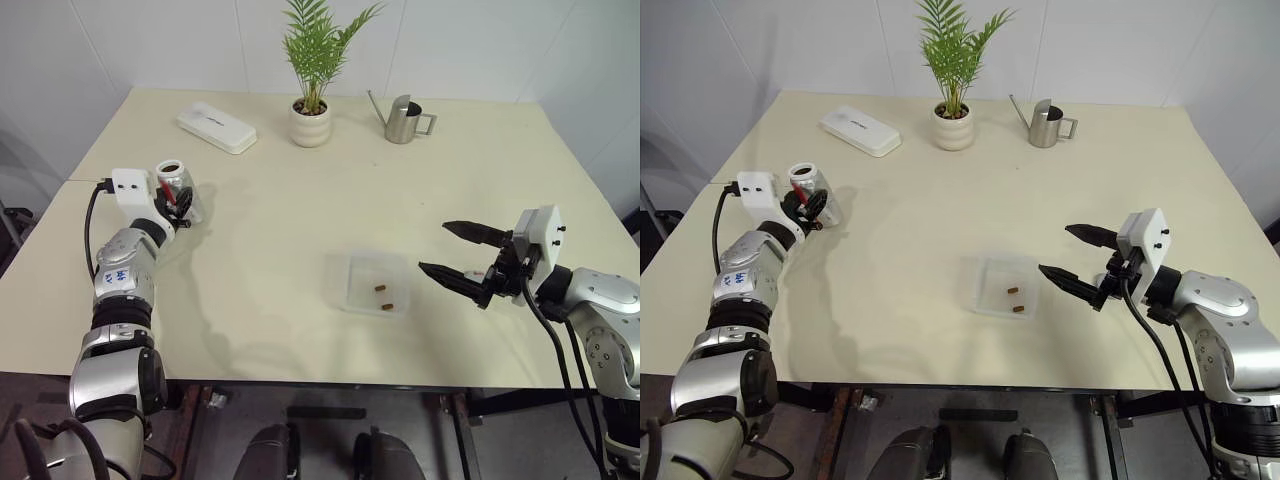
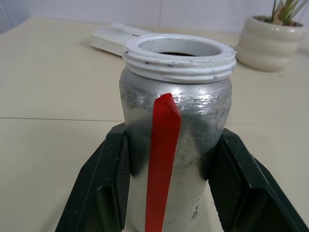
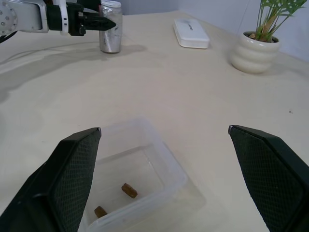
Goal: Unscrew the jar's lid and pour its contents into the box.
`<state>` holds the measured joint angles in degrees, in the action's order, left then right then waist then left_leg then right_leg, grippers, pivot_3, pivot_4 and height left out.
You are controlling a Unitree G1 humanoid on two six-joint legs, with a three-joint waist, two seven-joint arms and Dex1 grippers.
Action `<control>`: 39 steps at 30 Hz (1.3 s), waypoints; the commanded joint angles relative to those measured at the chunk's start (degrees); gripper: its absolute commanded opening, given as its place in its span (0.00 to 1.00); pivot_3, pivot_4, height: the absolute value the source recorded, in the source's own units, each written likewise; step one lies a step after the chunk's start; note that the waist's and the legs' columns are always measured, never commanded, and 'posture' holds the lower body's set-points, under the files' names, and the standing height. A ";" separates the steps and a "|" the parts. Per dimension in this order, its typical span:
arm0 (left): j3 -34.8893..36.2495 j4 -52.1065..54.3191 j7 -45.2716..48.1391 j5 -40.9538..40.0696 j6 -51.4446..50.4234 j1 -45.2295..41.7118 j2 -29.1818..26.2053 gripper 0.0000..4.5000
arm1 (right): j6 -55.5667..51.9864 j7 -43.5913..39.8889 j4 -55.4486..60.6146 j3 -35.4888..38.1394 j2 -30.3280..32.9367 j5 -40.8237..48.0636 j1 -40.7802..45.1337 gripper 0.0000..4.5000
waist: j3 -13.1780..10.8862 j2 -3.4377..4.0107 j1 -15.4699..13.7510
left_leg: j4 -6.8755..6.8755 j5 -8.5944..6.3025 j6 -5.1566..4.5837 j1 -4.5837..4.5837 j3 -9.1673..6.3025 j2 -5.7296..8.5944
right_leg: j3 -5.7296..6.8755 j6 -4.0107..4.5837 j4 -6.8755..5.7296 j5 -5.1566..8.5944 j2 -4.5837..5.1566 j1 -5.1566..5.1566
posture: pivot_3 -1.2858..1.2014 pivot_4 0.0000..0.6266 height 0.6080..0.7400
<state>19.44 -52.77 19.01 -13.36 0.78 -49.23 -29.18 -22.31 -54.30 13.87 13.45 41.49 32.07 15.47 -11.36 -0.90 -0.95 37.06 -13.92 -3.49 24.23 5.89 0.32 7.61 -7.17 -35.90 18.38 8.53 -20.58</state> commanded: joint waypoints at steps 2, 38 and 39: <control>0.64 1.56 1.83 -0.24 5.14 2.36 -0.99 0.62 | 1.00 0.10 0.80 -0.08 -0.09 0.26 1.32 1.00 | 0.00 0.00 0.05 | -0.03 0.00 0.00 0.00 0.02 0.00 | 0.00 0.00 0.02 0.00 -0.01 -0.01 | 0.52 0.24 1.00; -11.22 47.54 45.75 -10.86 7.24 28.64 -18.30 1.00 | 7.80 -10.27 -9.84 1.28 7.71 -2.78 5.39 1.00 | 0.00 0.02 0.67 | -0.98 0.00 0.17 -0.02 1.05 -0.27 | -0.12 0.32 0.27 -0.28 -0.04 -0.88 | 0.52 0.24 1.00; -11.47 47.37 45.83 -10.76 6.62 28.16 -17.98 1.00 | 7.98 -10.37 -9.62 1.67 7.77 -2.56 4.50 1.00 | 0.00 0.01 0.81 | -0.96 0.00 0.14 -0.02 1.05 -0.28 | -0.01 0.32 0.27 -0.28 -0.05 -0.86 | 0.52 0.24 1.00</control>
<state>7.58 -6.69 64.15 -22.60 8.54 -20.50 -47.13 -15.05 -64.12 2.90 12.65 48.32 28.43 20.93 -11.36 -0.88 -0.13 36.12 -13.91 -3.37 24.21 6.95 0.05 7.64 -6.86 -35.61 18.10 8.48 -21.41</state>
